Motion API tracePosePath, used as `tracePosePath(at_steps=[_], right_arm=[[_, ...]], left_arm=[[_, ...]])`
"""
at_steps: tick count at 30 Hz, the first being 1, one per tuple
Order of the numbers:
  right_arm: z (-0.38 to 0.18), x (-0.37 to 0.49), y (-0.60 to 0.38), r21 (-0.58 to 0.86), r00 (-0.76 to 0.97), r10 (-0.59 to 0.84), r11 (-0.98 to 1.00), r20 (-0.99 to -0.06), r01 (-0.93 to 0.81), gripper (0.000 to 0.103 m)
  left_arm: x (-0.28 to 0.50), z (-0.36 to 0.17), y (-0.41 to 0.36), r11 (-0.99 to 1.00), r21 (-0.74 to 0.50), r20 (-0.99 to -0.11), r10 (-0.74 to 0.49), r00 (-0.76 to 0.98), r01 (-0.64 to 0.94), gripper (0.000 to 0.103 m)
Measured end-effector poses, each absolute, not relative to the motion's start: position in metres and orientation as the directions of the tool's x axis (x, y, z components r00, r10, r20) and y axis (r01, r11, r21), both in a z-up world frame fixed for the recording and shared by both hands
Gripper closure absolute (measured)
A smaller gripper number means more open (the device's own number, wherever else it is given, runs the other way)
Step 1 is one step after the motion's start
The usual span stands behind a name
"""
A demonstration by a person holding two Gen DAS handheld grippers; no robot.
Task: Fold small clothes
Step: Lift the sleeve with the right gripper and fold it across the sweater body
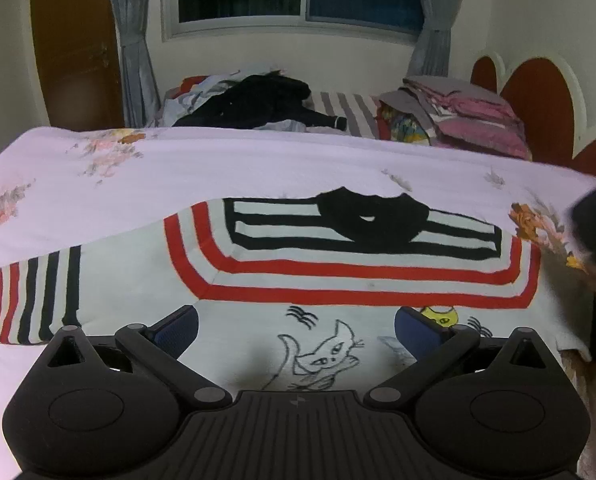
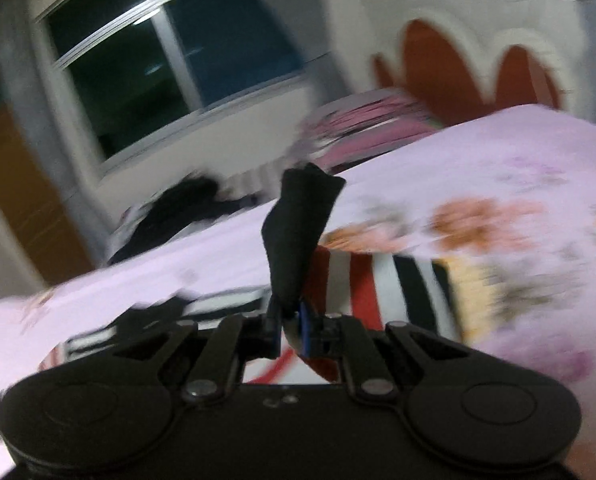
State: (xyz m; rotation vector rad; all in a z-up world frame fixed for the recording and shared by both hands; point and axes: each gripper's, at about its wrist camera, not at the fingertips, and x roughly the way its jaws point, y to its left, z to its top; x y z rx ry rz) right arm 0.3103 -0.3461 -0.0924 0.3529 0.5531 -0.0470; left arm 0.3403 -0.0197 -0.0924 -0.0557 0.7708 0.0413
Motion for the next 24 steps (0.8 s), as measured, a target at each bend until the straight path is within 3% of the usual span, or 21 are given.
tracePosePath(at_steps=[5, 9, 12, 14, 18, 24], right_arm=[[-0.125, 0.343, -0.279, 0.328, 0.785, 0.156, 0.943, -0.599, 0.063, 0.093], [-0.146, 0.35, -0.245, 0.328, 0.739, 0.186, 0.943, -0.648, 0.05, 0.078], [-0.147, 0.347, -0.238, 0.364, 0.727, 0.206, 0.929, -0.655, 0.064, 0.074], [-0.135, 0.335, -0.243, 0.344, 0.753, 0.181, 0.937, -0.633, 0.064, 0.074], [-0.118, 0.299, -0.259, 0.275, 0.79, 0.113, 0.959, -0.603, 0.073, 0.057], [-0.125, 0.25, -0.296, 0.143, 0.769, -0.066, 0.969, -0.636, 0.201, 0.055]], left_arm=[[0.343, -0.099, 0.001, 0.998, -0.048, -0.693, -0.005, 0.721, -0.039, 0.0], [0.352, -0.107, 0.007, 0.997, -0.078, -0.733, -0.053, 0.678, -0.007, 0.0], [0.361, -0.114, 0.007, 0.989, -0.146, -0.752, -0.126, 0.647, 0.023, 0.0], [0.367, -0.121, 0.001, 0.978, -0.203, -0.762, -0.192, 0.618, 0.053, 0.0], [0.381, -0.136, -0.028, 0.942, -0.307, -0.766, -0.33, 0.551, 0.138, 0.0], [0.402, -0.166, -0.087, 0.916, -0.33, -0.757, -0.4, 0.516, 0.227, 0.001]])
